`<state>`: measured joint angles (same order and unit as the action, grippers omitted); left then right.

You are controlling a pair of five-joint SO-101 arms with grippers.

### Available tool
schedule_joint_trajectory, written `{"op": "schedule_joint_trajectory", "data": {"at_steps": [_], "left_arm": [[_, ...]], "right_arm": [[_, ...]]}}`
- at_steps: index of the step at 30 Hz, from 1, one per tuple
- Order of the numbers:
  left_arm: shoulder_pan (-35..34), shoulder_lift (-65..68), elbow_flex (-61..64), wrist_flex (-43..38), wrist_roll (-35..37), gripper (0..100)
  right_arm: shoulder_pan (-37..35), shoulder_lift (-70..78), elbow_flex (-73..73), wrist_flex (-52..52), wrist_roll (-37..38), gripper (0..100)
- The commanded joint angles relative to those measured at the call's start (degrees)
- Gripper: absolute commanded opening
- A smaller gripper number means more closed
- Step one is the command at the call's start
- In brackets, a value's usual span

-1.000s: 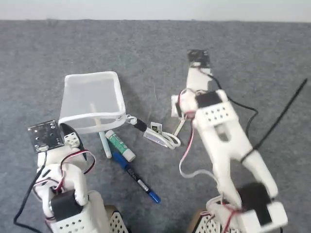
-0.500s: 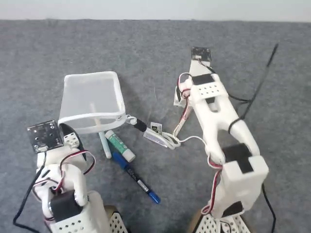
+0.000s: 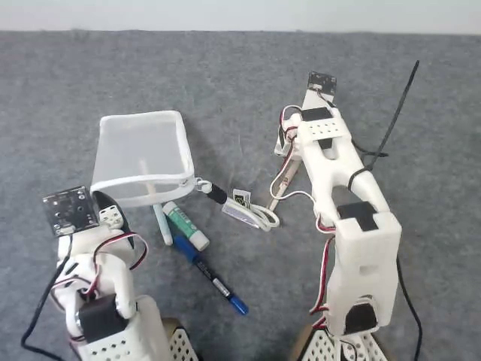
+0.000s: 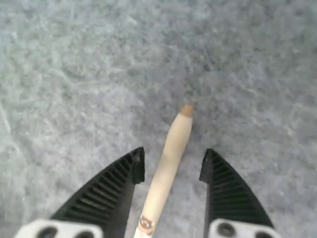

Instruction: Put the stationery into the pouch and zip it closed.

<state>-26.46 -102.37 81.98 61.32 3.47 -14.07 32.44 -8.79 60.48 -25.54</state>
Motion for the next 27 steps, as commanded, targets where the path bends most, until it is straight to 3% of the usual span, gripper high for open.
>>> {"op": "schedule_joint_trajectory", "data": {"at_steps": [1,6,15,27], "left_arm": [[-0.35,-0.79,-3.56,-1.93,0.70,2],[-0.35,-0.79,-3.47,-2.02,0.70,2],[-0.26,-0.79,-1.63,-4.92,0.79,2],[1.58,-0.62,-1.89,-4.84,0.88,2]], "right_arm": [[0.57,0.66,-4.22,0.31,-0.88,16.5],[0.66,2.07,-4.84,0.31,-0.88,0.1],[0.57,1.19,-5.36,6.29,-0.79,0.6],[0.22,-10.51,-6.68,20.70,-0.70,0.6]]}}
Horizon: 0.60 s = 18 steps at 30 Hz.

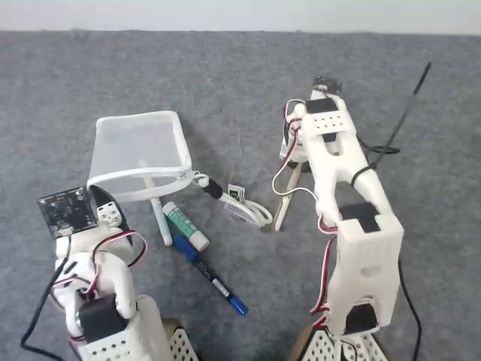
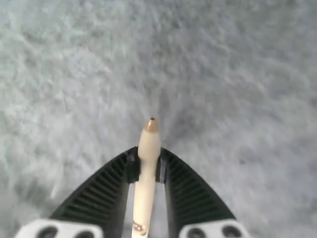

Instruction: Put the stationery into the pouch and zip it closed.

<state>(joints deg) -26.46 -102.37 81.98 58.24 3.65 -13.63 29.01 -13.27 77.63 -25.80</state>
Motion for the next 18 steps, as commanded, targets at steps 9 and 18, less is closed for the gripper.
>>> {"op": "schedule_joint_trajectory", "data": {"at_steps": [9,18], "left_arm": [[4.31,-0.44,-7.34,-0.35,0.70,2],[11.16,-0.26,-13.76,-0.09,0.70,2]], "right_arm": [[-0.40,-19.47,-1.93,13.14,-0.44,0.6],[0.04,-28.00,-1.85,16.92,-0.44,0.6]]}}
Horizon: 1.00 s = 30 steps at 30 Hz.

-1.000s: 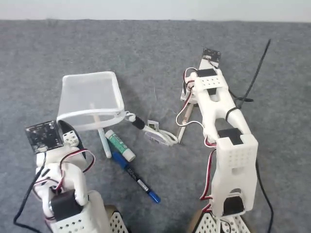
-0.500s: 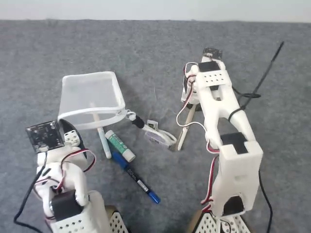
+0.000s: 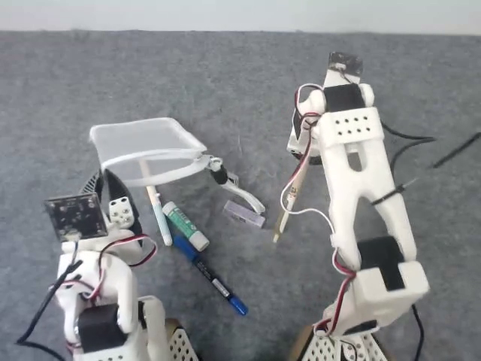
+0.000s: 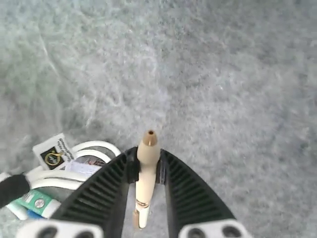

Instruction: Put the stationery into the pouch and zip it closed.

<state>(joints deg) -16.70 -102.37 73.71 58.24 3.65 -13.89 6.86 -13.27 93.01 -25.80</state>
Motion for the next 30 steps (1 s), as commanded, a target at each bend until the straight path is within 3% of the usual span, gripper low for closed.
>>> {"op": "schedule_joint_trajectory", "data": {"at_steps": [1,13,24,30], "left_arm": [[1.41,0.18,-6.90,-0.09,0.70,2],[8.00,35.34,-32.22,-0.53,4.92,1],[17.58,56.53,-54.11,-0.53,8.88,1],[18.02,64.79,-57.27,-2.37,11.52,1]], "right_arm": [[0.31,-6.73,-1.85,1.80,-0.44,0.6],[-0.04,-16.66,-1.76,1.89,-0.44,0.6],[-0.04,-20.88,-1.76,4.70,-0.44,0.6],[-0.04,-21.05,1.49,4.62,-0.44,0.6]]}}
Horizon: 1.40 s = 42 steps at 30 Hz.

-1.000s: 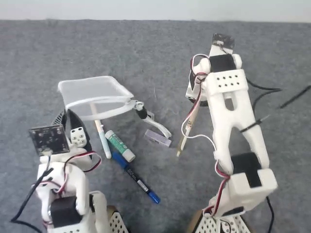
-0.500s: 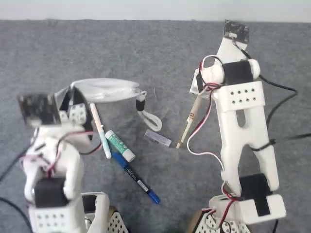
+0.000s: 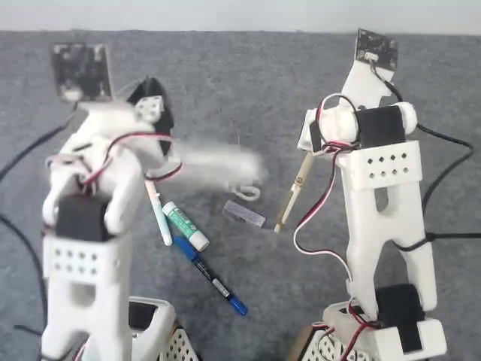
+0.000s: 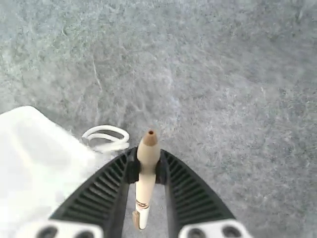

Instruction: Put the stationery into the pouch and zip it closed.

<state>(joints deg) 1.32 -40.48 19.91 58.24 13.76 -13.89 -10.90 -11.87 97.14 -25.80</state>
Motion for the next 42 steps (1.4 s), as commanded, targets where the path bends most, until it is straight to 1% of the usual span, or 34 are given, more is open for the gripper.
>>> {"op": "schedule_joint_trajectory", "data": {"at_steps": [1,8,10,12,15,18,23,25,29,31,34,36,42], "left_arm": [[-0.18,3.69,-3.47,-2.55,1.41,1],[-4.40,5.36,-1.27,-1.41,1.23,1],[-4.48,5.19,-1.54,1.67,0.97,1],[-4.40,4.31,-2.15,5.19,-1.14,2],[-4.48,1.49,-2.24,8.26,-2.46,2],[-6.77,-1.76,-2.07,10.73,-2.99,2],[-9.14,-5.98,2.77,12.04,-2.99,12],[-9.14,-6.86,6.11,11.69,-3.16,14],[-8.79,-7.38,10.68,12.22,-6.15,16],[-8.53,-7.47,11.38,14.24,-6.59,19],[-4.92,-7.47,11.30,19.16,-8.26,27],[-0.97,-7.47,11.30,22.42,-10.29,31],[11.25,-7.12,11.65,29.36,-16.62,32]], "right_arm": [[-0.04,-3.30,0.62,0.48,-0.44,0.6],[-0.04,-3.21,1.14,0.22,-0.44,0.6],[-0.04,-2.95,1.14,0.22,-0.44,0.6],[-0.04,-2.77,1.14,0.31,-0.44,0.6],[-0.04,-3.03,1.67,0.57,-0.44,0.6],[-0.22,-3.47,3.16,0.13,-0.44,0.6],[-1.10,-4.09,3.25,0.57,-0.44,0.6],[-1.10,-4.53,3.25,0.57,-0.44,0.6],[-1.01,-4.70,3.34,0.57,-0.44,0.6],[-0.75,-4.18,3.34,0.57,-0.44,0.6],[0.40,-4.18,5.36,-1.10,-0.53,0.6],[1.63,-4.44,7.91,-3.82,-0.53,0.6],[8.40,-4.70,12.84,-10.59,-0.53,0.6]]}}
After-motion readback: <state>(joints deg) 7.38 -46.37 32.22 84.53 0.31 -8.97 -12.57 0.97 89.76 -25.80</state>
